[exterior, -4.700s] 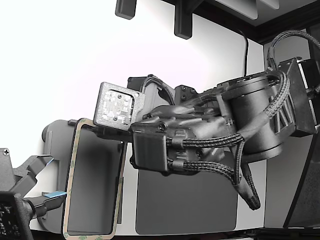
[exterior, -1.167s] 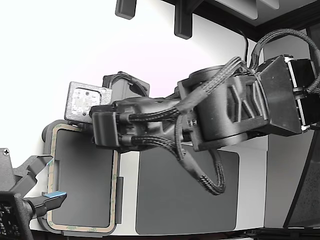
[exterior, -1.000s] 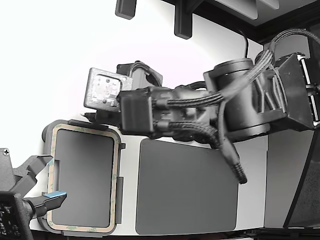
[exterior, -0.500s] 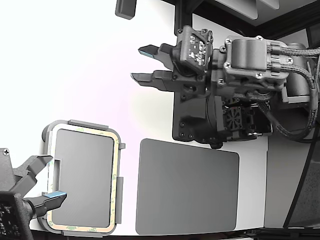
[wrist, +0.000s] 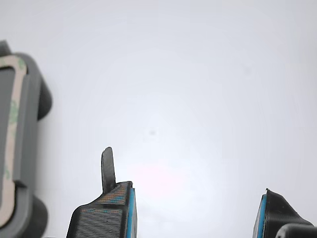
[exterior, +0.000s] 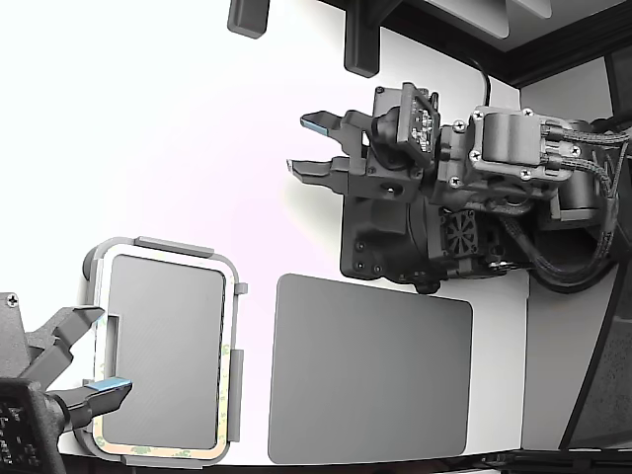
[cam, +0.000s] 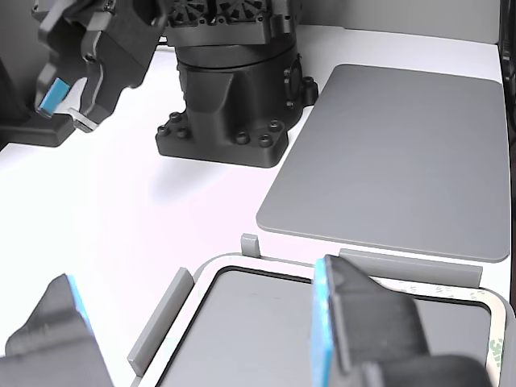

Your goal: Move top rectangular frame to the holder.

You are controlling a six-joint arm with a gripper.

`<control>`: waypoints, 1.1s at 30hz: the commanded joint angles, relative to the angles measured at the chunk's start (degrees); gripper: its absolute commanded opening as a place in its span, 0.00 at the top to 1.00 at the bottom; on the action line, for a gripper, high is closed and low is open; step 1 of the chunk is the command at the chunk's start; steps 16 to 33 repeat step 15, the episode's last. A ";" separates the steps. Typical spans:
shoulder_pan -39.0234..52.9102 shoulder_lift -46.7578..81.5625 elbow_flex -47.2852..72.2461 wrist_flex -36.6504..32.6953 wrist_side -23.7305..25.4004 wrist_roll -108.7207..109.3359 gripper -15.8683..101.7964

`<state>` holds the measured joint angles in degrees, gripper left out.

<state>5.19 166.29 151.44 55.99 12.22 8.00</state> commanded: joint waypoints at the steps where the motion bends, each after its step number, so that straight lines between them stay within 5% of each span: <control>1: -0.62 3.08 -0.26 -0.09 0.62 0.53 0.02; 33: -0.70 3.08 -0.26 -0.09 0.70 0.62 0.02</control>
